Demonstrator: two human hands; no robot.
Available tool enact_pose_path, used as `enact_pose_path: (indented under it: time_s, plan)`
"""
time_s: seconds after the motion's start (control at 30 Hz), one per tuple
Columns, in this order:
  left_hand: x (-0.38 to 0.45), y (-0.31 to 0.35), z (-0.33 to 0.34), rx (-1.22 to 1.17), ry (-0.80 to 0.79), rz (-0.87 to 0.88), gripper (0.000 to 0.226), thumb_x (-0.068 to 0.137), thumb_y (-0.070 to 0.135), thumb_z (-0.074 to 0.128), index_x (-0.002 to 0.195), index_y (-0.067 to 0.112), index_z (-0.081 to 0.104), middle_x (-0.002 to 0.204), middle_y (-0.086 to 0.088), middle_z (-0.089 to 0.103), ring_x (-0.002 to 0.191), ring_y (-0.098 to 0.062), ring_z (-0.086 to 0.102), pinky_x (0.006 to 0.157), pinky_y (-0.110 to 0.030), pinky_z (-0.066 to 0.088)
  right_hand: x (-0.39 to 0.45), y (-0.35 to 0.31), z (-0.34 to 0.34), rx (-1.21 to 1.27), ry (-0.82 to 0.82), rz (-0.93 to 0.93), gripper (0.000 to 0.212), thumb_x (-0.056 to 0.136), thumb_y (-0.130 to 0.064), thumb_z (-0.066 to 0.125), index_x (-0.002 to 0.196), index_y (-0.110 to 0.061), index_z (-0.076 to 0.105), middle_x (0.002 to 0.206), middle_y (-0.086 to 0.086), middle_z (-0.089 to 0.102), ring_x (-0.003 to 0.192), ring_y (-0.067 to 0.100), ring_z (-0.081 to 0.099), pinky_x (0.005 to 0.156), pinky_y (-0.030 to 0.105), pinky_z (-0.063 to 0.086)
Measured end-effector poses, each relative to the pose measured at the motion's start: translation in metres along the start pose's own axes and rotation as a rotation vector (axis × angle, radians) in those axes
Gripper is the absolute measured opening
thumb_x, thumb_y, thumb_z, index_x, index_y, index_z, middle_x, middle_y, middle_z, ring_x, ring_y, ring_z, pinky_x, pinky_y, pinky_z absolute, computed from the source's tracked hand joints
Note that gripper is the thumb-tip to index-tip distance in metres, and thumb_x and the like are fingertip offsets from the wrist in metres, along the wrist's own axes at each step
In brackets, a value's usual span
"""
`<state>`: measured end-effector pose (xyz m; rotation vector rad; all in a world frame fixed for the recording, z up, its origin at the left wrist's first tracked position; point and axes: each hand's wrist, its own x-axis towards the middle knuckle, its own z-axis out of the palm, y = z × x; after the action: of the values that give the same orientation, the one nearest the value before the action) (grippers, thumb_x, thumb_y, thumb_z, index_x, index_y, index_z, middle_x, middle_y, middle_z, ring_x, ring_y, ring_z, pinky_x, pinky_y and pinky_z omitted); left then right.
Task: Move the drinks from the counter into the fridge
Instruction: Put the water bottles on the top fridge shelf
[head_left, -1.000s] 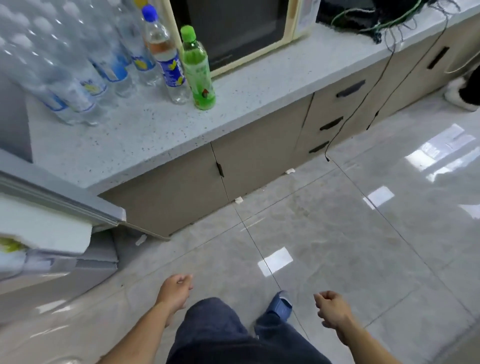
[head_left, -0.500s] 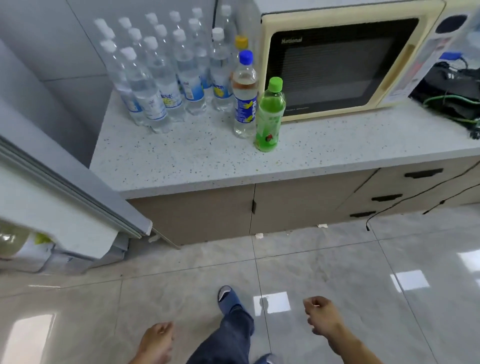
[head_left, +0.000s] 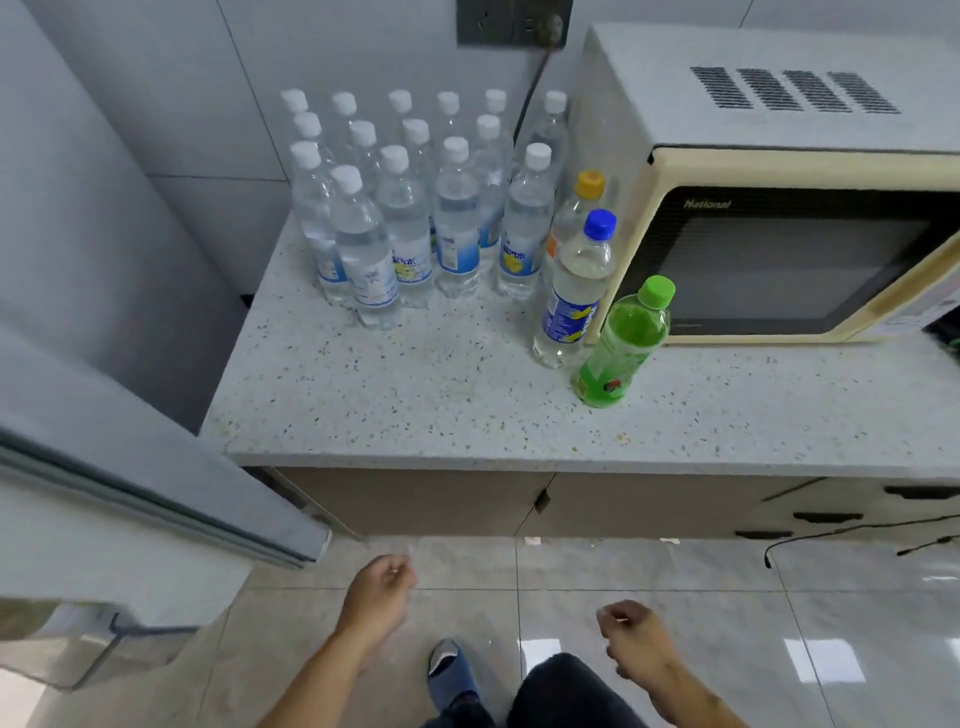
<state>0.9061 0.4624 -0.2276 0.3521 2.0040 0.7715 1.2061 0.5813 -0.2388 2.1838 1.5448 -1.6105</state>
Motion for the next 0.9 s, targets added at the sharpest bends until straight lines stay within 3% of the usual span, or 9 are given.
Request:
enact_pose_path:
  time_s: [0.13,0.23,0.3,0.43,0.5,0.53,0.63,0.73,0.9]
  plan:
    - [0.002,0.062,-0.004,-0.082,-0.023,0.161,0.011,0.097,0.042,0.054,0.1,0.034,0.063,0.099,0.01,0.071,0.089,-0.005,0.068,0.071,-0.022,0.055,0.0,-0.096,0.008,0.023,-0.085,-0.225,0.014,0.095,-0.029,0.059,0.087,-0.021,0.066,0.079,0.002,0.068,0.076,0.023,0.067,0.067,0.033,0.052]
    - [0.008,0.114,-0.012,-0.178,0.04,0.252,0.015,0.097,0.044,0.053,0.106,0.035,0.062,0.1,0.012,0.071,0.088,-0.003,0.069,0.067,-0.017,0.055,-0.007,-0.179,0.01,0.076,-0.108,-0.484,0.006,0.094,-0.029,0.064,0.089,-0.026,0.066,0.08,-0.003,0.067,0.079,0.021,0.067,0.072,0.034,0.054]
    - [0.013,0.156,-0.02,-0.279,0.142,0.309,0.008,0.097,0.038,0.055,0.103,0.04,0.06,0.1,0.011,0.071,0.084,-0.002,0.069,0.066,-0.019,0.057,-0.01,-0.239,0.01,0.117,-0.088,-0.648,0.002,0.093,-0.028,0.064,0.095,-0.029,0.065,0.084,-0.003,0.067,0.071,0.015,0.064,0.068,0.032,0.055]
    - [0.028,0.245,-0.045,-0.377,0.448,0.409,0.02,0.091,0.035,0.06,0.11,0.042,0.056,0.104,0.012,0.065,0.086,-0.005,0.067,0.069,-0.026,0.058,-0.008,-0.361,0.005,0.186,-0.011,-0.878,0.028,0.093,-0.03,0.063,0.12,-0.027,0.058,0.103,-0.011,0.063,0.066,0.0,0.061,0.068,0.023,0.054]
    - [0.035,0.285,-0.06,-0.357,0.578,0.443,0.036,0.088,0.038,0.063,0.121,0.041,0.051,0.11,0.017,0.059,0.085,0.002,0.062,0.071,-0.026,0.054,-0.005,-0.411,0.0,0.207,0.054,-0.96,0.043,0.092,-0.028,0.063,0.133,-0.025,0.05,0.12,-0.009,0.055,0.081,0.002,0.062,0.084,0.029,0.054]
    - [0.038,0.302,-0.068,-0.319,0.635,0.459,0.044,0.086,0.039,0.064,0.127,0.039,0.048,0.116,0.016,0.055,0.084,0.005,0.059,0.071,-0.024,0.051,-0.003,-0.433,-0.004,0.216,0.089,-0.996,0.049,0.092,-0.026,0.063,0.137,-0.023,0.047,0.127,-0.007,0.05,0.097,0.012,0.063,0.093,0.033,0.051]
    - [0.048,0.341,-0.089,-0.151,0.778,0.51,0.06,0.084,0.037,0.067,0.138,0.031,0.042,0.132,0.002,0.044,0.103,-0.012,0.054,0.083,-0.027,0.042,0.005,-0.481,-0.011,0.187,0.215,-1.116,0.057,0.091,-0.018,0.064,0.143,-0.012,0.042,0.14,0.004,0.044,0.127,0.025,0.049,0.11,0.032,0.038]
    - [0.054,0.367,-0.105,-0.004,0.869,0.541,0.06,0.087,0.033,0.067,0.141,0.025,0.044,0.14,-0.007,0.041,0.126,-0.026,0.043,0.098,-0.037,0.037,0.011,-0.512,-0.016,0.111,0.234,-1.137,0.061,0.092,-0.018,0.064,0.147,-0.012,0.039,0.149,0.008,0.04,0.138,0.025,0.038,0.112,0.029,0.029]
    - [0.061,0.38,-0.113,0.191,0.78,0.518,0.049,0.094,0.028,0.061,0.14,0.023,0.046,0.142,-0.008,0.045,0.13,-0.033,0.038,0.096,-0.035,0.035,0.017,-0.535,-0.017,-0.09,0.123,-1.031,0.05,0.094,-0.028,0.063,0.141,-0.023,0.045,0.138,0.009,0.049,0.127,0.029,0.047,0.098,0.04,0.044]
